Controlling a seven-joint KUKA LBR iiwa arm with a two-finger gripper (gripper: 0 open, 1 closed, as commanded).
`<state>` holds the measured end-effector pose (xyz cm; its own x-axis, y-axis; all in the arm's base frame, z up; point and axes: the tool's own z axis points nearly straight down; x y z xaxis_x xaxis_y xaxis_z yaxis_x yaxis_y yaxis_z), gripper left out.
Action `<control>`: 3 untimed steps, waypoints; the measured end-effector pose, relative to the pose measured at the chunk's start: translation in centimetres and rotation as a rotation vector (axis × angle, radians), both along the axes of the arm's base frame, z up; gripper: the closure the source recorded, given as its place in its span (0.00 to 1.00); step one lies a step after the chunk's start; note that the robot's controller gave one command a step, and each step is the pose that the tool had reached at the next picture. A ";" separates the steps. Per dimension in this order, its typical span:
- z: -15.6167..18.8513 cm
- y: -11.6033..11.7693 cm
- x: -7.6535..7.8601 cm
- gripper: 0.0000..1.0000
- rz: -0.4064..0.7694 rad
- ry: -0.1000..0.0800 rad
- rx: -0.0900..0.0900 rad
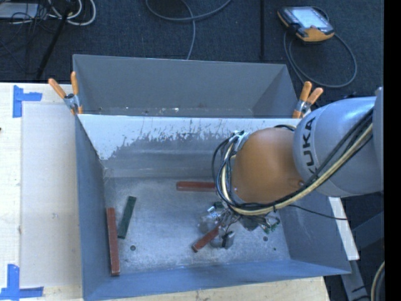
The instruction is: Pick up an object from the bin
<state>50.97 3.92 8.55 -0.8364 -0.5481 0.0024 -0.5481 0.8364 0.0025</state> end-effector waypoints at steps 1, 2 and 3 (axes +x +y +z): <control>0.0 0.0 0.0 1.00 -0.001 0.000 0.000; 11.5 -3.1 -1.2 1.00 -0.033 -0.003 0.000; 11.5 -3.1 -1.2 0.00 -0.035 -0.003 0.000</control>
Offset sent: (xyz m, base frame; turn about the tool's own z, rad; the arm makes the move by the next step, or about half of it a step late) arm -0.0128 -0.0312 0.1152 0.0279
